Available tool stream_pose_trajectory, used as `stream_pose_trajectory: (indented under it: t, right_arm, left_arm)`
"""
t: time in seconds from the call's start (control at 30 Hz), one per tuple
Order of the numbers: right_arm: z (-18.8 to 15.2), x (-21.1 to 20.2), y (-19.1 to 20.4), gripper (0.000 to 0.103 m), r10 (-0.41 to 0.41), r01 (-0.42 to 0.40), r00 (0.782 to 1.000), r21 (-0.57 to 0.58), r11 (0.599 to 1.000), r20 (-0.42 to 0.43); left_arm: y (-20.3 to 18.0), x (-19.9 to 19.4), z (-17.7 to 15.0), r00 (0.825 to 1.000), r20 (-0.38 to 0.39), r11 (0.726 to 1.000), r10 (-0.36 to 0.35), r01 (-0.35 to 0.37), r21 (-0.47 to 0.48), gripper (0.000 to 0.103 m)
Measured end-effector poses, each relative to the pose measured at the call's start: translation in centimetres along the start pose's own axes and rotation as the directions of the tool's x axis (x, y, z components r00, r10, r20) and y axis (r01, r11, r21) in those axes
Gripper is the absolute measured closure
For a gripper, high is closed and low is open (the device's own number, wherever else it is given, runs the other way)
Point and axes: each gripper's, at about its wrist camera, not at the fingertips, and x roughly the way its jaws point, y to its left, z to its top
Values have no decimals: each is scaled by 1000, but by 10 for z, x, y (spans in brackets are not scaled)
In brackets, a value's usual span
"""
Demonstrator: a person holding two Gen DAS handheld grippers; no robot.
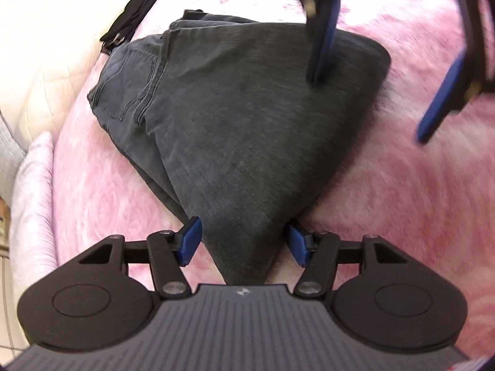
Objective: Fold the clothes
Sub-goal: 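Grasp the folded jeans end with both grippers and lift it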
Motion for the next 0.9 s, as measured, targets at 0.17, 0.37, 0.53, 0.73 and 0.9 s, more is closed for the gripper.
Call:
stream_pose_trajectory:
  t: [0.17,0.37,0.53,0.73,0.9]
  right_arm:
    - [-12,14,-5,51,-125,119,991,-115,986,-52]
    - [-7,24,-13,61,-105,93,990,-125,988,-98]
    - [-1,14,-36,80,-18,14,996,-46,999,-84]
    - [9,-27,-51,83,39,-40,998,-25,999,-40]
    - [13,-81,-59,84,127,-127,992,-6,992,2]
  left_arm:
    - [-9,-3,-1,999,21,998,42,-42,37,40]
    - [-29,5,1,995,43,959,89,-98,265,33]
    - [-23,11,6,1000,-4,964,19,-17,265,79]
    - [-5,-37,19,999,-13,987,37,-34,154,91]
    - [16,-90,37,998,-39,998,-42,44,55,91]
